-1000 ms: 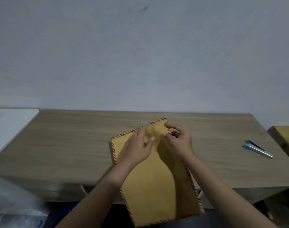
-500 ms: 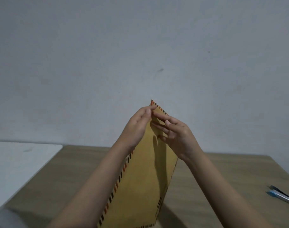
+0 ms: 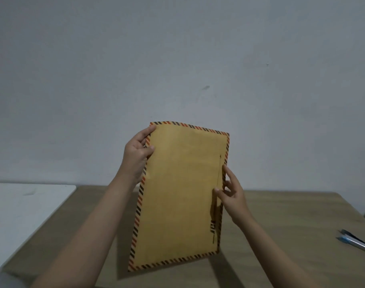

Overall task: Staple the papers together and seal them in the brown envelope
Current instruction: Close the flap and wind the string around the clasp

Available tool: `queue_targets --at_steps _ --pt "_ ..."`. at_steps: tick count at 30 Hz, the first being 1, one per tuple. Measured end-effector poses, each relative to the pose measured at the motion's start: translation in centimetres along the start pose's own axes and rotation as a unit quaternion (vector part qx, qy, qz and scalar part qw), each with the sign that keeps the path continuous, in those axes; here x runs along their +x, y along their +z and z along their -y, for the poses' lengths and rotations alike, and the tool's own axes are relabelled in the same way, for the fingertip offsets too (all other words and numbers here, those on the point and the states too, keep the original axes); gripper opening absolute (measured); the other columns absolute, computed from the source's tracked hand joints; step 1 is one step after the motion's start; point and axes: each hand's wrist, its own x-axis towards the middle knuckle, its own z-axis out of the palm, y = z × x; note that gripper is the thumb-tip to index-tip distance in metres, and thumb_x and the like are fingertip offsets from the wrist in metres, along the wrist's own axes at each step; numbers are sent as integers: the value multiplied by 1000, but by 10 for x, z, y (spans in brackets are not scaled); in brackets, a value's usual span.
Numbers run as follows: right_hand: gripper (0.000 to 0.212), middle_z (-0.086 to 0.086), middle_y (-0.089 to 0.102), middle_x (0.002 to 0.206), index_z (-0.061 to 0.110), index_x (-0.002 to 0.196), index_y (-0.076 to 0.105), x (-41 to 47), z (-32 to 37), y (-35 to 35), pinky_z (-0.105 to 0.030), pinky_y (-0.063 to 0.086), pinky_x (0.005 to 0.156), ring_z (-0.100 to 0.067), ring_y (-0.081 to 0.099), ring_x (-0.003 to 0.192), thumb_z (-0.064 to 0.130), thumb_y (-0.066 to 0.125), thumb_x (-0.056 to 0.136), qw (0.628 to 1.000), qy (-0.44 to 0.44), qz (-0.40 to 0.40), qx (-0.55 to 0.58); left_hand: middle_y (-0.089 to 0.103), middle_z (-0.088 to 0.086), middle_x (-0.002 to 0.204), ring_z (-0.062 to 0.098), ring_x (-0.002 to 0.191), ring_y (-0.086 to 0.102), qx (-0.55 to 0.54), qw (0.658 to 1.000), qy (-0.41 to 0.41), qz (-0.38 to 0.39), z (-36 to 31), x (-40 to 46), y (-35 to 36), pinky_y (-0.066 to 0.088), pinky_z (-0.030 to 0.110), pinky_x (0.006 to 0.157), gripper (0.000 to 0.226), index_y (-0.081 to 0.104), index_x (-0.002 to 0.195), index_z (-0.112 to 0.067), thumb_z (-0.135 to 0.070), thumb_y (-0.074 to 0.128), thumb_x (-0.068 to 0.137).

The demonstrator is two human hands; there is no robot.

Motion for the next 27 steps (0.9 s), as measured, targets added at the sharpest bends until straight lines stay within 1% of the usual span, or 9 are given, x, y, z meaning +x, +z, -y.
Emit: queue_targets --at_steps 3,6,9,11,13,15,18,21,27 --pt "58 11 46 133 32 136 43 -2 -15 1 -39 47 100 -11 49 118 2 56 88 997 38 -50 -41 36 5 147 23 130 42 209 976 -36 44 32 15 -17 42 38 104 61 35 143 -21 -1 56 89" --pt "57 7 46 136 25 138 42 -6 -36 -4 -34 41 104 -14 45 124 1 56 88 991 86 -66 -80 26 6 152 26 133 37 382 897 -153 161 86 11 -24 37 40 108 77 24 147 -23 -18 67 84" --pt "55 -1 49 138 19 139 43 -15 -65 -13 -29 40 100 -18 46 124 3 57 88 974 152 -62 -154 18 12 152 31 135 33 427 836 -258 229 150 -17 -18 36 42 110 96 18 148 -26 -31 78 73" --pt "52 -5 51 137 18 136 46 -21 -86 -23 -36 44 100 -22 50 121 7 60 87 956 198 -64 -205 -2 9 157 32 143 17 442 810 -288 255 185 -39 -12 26 44 116 114 10 150 -28 -39 83 64" --pt "51 -8 49 137 18 133 48 -27 -102 -32 -40 45 101 -24 50 119 14 65 85 942 224 -56 -244 -26 4 156 27 146 -5 435 804 -290 283 214 -57 -6 12 38 117 120 7 151 -23 -39 85 62" --pt "57 -7 37 144 20 133 47 -35 -117 -39 -43 38 108 -26 40 130 27 70 81 924 244 11 -294 -32 2 154 24 146 -11 439 793 -279 317 238 -67 -1 5 38 118 114 9 152 -23 -38 83 66" --pt "66 0 13 157 29 139 38 -46 -139 -47 -57 9 115 -25 9 145 53 60 82 862 215 134 -439 -17 -6 159 22 146 -10 492 764 -238 342 265 -70 8 -6 54 116 84 17 149 -36 -40 68 82" --pt "65 1 5 159 32 144 28 -44 -150 -49 -62 -4 112 -20 0 147 60 43 87 842 181 124 -493 -5 -12 160 19 146 -7 507 776 -214 309 279 -65 15 -9 59 113 62 25 145 -42 -33 55 92" --pt "63 3 -2 160 35 145 21 -27 -155 -46 -66 -6 109 -18 -4 147 62 34 89 823 197 127 -517 -1 -14 159 18 146 -1 529 779 -209 265 286 -60 24 -6 59 113 50 25 145 -43 -27 38 100"
